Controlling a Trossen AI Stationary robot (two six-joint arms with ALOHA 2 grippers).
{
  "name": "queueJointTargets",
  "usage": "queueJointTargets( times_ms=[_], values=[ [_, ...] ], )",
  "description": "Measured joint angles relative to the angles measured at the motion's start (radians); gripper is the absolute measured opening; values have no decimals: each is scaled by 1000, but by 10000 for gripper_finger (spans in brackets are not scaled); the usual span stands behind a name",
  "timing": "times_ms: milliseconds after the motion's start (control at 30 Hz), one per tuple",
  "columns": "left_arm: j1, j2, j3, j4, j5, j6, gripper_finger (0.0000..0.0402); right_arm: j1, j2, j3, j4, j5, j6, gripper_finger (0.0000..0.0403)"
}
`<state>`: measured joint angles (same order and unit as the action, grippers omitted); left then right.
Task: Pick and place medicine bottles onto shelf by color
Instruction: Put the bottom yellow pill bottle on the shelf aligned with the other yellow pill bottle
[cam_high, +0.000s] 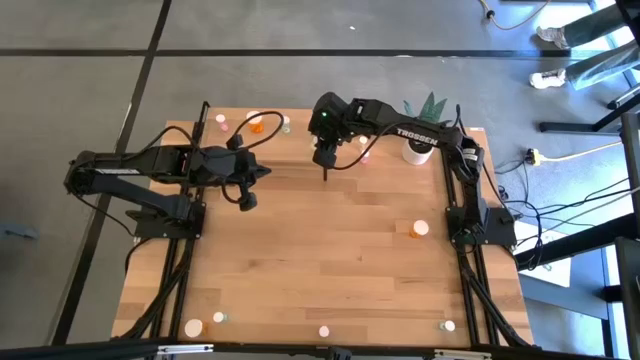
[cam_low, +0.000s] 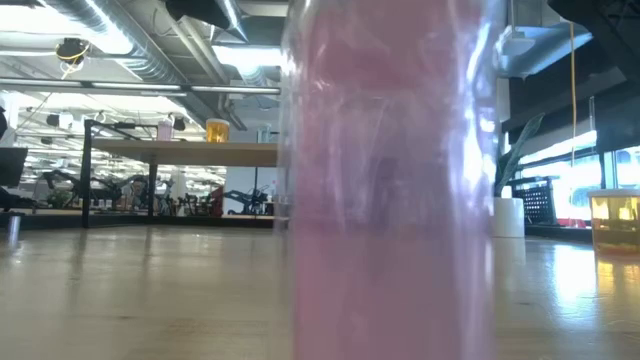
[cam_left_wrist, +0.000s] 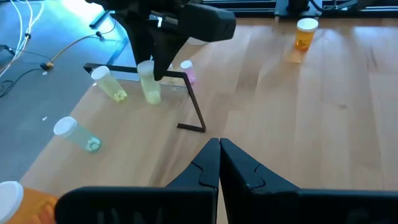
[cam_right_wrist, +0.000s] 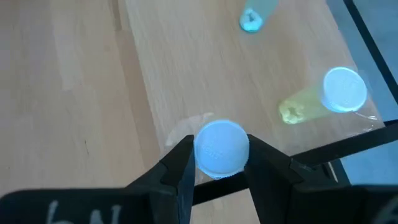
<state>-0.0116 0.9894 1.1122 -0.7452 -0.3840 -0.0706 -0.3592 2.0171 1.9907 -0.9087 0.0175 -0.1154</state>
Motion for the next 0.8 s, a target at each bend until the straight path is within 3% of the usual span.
queueJointTargets(
  times_ms=[800],
  values=[
    [0, 0, 0, -1, 0, -1, 0, -5, 3, 0, 7, 0, -28, 133]
  ],
)
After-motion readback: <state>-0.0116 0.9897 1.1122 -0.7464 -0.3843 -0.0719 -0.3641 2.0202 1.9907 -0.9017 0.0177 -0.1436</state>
